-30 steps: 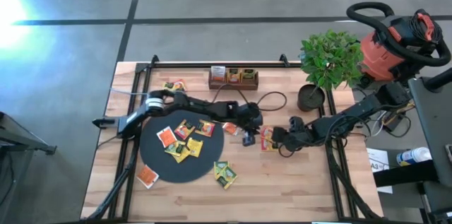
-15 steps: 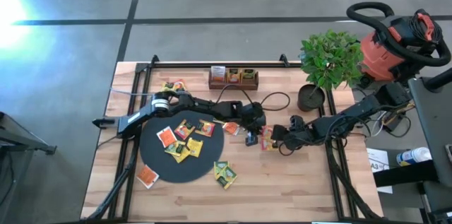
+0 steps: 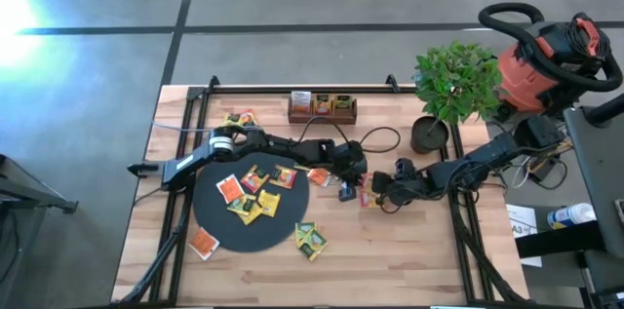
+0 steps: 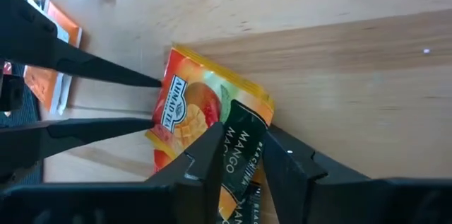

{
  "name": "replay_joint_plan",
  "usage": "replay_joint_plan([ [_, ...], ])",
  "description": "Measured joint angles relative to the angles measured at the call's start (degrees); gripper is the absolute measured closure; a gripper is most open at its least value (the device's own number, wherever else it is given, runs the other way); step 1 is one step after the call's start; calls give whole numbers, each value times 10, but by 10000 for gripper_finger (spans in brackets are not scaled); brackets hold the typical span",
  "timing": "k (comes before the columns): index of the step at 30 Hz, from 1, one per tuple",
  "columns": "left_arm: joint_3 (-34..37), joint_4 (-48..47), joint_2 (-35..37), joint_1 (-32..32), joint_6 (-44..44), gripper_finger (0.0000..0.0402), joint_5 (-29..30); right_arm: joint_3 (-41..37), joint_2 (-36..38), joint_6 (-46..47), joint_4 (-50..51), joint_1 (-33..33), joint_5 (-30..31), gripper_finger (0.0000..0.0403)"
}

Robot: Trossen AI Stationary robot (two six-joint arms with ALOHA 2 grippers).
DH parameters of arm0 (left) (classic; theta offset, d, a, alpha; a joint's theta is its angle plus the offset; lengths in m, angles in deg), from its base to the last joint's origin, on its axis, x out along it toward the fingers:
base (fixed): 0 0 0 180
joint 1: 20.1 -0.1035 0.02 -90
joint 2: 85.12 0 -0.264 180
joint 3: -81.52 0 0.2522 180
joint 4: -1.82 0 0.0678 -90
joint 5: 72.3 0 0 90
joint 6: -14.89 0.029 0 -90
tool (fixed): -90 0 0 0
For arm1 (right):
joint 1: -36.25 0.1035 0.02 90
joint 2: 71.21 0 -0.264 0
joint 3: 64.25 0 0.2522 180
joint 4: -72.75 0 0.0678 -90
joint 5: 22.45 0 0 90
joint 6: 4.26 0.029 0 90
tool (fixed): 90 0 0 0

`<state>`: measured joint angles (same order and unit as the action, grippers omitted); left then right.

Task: Pick & Place Tea
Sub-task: Put the yellow tea bag into the middle section of the wooden organizer

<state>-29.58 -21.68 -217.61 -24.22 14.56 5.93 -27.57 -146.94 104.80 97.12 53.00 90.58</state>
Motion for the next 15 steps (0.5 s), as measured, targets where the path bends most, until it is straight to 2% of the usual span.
replay_joint_plan([
  [10,1,-3,3,0,-11,301,-1,3,0,-47,-12,0,-9,389],
  [15,3,-42,35,2,-4,301,4,22,0,-95,-7,1,12,394],
])
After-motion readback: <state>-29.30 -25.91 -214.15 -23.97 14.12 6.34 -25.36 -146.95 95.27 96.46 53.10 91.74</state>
